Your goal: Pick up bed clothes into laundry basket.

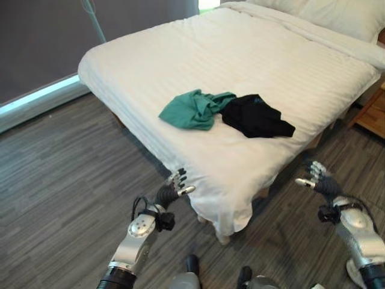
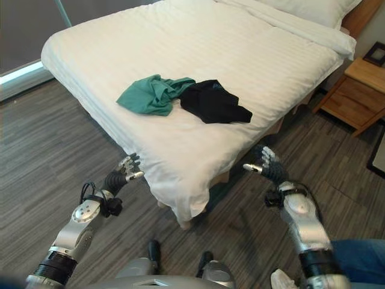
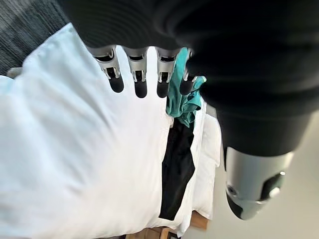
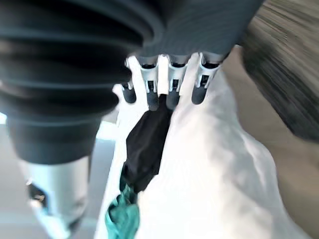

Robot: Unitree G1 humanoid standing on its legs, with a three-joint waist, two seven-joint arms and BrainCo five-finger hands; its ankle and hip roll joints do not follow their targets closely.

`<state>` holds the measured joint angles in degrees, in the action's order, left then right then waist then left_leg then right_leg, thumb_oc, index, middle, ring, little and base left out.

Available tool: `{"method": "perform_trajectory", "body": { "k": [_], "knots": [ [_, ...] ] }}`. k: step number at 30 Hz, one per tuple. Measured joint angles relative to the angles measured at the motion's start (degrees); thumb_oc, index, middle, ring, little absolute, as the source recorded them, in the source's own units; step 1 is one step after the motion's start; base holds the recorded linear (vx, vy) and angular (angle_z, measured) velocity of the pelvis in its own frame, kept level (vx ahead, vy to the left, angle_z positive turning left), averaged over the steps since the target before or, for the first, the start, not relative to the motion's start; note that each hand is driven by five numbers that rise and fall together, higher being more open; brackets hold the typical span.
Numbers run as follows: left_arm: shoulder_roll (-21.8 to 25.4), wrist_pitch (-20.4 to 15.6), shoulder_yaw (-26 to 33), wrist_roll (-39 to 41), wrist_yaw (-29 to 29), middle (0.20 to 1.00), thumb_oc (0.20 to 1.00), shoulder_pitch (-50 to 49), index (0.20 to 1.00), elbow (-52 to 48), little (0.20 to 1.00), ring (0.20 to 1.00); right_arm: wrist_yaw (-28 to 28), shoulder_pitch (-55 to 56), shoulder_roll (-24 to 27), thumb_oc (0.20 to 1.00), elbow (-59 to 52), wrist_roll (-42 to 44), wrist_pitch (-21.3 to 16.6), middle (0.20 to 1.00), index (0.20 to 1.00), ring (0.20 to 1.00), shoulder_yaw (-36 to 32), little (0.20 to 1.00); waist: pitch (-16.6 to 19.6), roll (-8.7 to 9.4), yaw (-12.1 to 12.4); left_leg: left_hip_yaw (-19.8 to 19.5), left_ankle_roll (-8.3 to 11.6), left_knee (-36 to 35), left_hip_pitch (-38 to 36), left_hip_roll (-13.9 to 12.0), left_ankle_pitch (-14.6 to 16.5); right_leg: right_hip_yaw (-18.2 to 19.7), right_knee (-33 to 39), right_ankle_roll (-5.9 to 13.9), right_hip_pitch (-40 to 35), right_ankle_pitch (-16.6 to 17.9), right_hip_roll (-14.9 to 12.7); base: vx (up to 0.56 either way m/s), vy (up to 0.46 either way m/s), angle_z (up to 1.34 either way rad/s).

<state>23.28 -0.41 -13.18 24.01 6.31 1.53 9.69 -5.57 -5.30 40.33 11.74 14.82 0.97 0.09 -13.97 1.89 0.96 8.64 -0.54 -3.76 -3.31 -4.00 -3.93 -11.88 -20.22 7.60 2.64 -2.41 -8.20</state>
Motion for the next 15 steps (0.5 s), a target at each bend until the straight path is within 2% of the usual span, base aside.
{"method": "perform_trajectory", "body": {
  "k": [1,2,4,5,6,7,8,9,11,12,13,15],
  "knots": [
    [1.2,0.0,-0.9,0.0,0.7,1.0,1.0,0.2,1.0,0.0,1.0,1.0,-0.2,-1.6,3.4,1.0,2.0,-1.7,0.2,1.0,1.0,1.0,0.6,1.0,-0.1,0.34,-0.9,-1.8,-0.44,-0.2,0.3,0.5,-0.1,4.1,0.2,0.21,0.3,-1.6,-0.3,0.18,-0.109,0.66],
    [1.8,0.0,-1.4,0.0,1.0,1.0,1.0,0.3,1.0,-0.2,1.0,1.0,-0.3,-2.7,5.3,1.0,3.3,-2.6,0.3,1.0,1.0,1.0,0.8,1.0,-0.3,0.53,-0.8,-2.3,-0.49,-0.4,0.4,0.7,-0.1,5.8,1.5,0.2,0.5,-1.8,-1.1,0.19,-0.134,0.54],
    [3.5,0.0,-1.8,0.2,1.4,1.0,1.0,0.4,1.0,-0.5,1.0,1.0,0.0,-7.6,8.9,1.0,7.6,-3.7,0.2,1.0,1.0,1.0,0.9,1.0,-0.2,1.79,-0.5,-3.0,-1.0,-0.5,2.1,1.2,-0.5,7.0,9.3,0.59,0.9,-1.6,-2.1,0.14,-0.099,0.27],
    [4.6,0.0,-2.0,0.6,1.3,1.0,1.0,0.6,1.0,-0.5,1.0,1.0,0.4,-11.4,11.0,1.0,10.8,-4.1,0.1,1.0,1.0,1.0,1.5,1.0,-0.3,2.77,-0.7,-4.5,-1.05,0.0,3.7,1.3,-0.9,9.2,16.4,0.59,0.2,-1.5,-2.0,0.14,-0.123,0.47],
    [4.8,-0.1,-2.2,0.6,1.3,1.0,1.0,0.7,1.0,-0.4,1.0,1.0,0.3,-12.6,12.3,1.0,12.4,-5.0,-0.2,1.0,1.0,1.0,2.3,1.0,-0.4,2.91,-0.7,-5.3,-1.0,0.0,4.1,1.4,-1.6,10.5,19.8,0.68,-1.3,-1.0,-1.7,0.18,-0.202,0.82],
    [5.4,0.0,-2.5,0.6,1.5,1.0,1.0,0.4,1.0,-0.7,1.0,1.0,-0.2,-15.8,16.1,1.0,17.5,-7.0,-0.1,1.0,1.0,1.0,6.5,1.0,-0.4,4.25,-0.4,-7.3,-0.58,-0.3,4.0,2.8,-2.0,11.9,24.3,0.96,-5.0,-0.2,-2.3,0.11,-0.181,0.71],
    [5.3,0.0,-2.5,0.6,1.6,1.0,1.0,0.1,1.0,-0.7,1.0,1.0,-0.5,-18.4,17.9,1.0,20.5,-8.5,0.5,1.0,1.0,1.0,9.1,1.0,-0.4,4.35,-0.6,-7.6,0.06,-0.7,3.6,3.0,-2.6,11.6,25.5,1.72,-5.3,2.1,-2.6,0.08,-0.171,0.6],
    [5.2,-0.1,-2.3,1.1,1.6,1.0,1.0,-1.9,1.0,-1.9,1.0,1.0,-0.4,-25.3,19.1,1.0,26.6,-10.5,0.7,1.0,1.0,1.0,13.3,1.0,-0.3,3.64,0.2,-7.7,0.14,-1.9,3.3,2.4,-2.6,9.6,25.4,2.0,-5.3,4.3,-2.3,0.04,-0.136,0.24],
    [5.0,-0.1,-3.9,4.1,2.1,1.0,1.0,-4.3,1.0,-3.6,1.0,1.0,0.0,-39.0,20.0,1.0,38.8,-12.5,0.6,1.0,1.0,1.0,24.1,1.0,-0.4,2.2,0.8,-8.2,0.97,-1.9,4.1,0.3,-2.8,7.3,26.2,1.42,-5.8,5.1,-0.6,-0.01,-0.13,0.25],
    [5.1,-0.1,-4.8,5.0,2.3,1.0,1.0,-4.2,1.0,-3.9,1.0,1.0,0.4,-42.3,19.9,1.0,42.1,-13.1,0.6,1.0,1.0,1.0,26.2,1.0,-0.3,1.64,0.9,-8.8,1.07,-1.9,4.3,-0.2,-2.8,6.3,26.3,0.96,-5.6,5.4,-0.3,-0.05,-0.112,0.42],
    [5.0,-0.1,-6.1,5.1,2.8,1.0,1.0,-4.2,1.0,-4.8,1.0,1.0,1.7,-47.3,19.8,1.0,46.7,-14.0,0.4,1.0,1.0,1.0,29.0,1.0,-0.2,1.41,1.1,-9.6,2.62,-1.6,5.2,-0.8,-2.7,5.1,26.3,0.13,-4.9,6.1,0.2,-0.05,-0.093,0.39],
    [5.0,-0.2,-7.6,5.2,2.9,1.0,1.0,-4.2,1.0,-5.9,1.0,1.0,3.0,-56.0,17.9,1.0,54.3,-14.9,-0.4,1.0,1.0,1.0,32.9,1.0,-0.2,0.72,1.8,-9.8,3.58,-1.6,7.4,-2.0,-3.3,4.0,26.2,-0.85,-3.1,6.9,1.6,-0.06,-0.095,0.16]
  ]
}}
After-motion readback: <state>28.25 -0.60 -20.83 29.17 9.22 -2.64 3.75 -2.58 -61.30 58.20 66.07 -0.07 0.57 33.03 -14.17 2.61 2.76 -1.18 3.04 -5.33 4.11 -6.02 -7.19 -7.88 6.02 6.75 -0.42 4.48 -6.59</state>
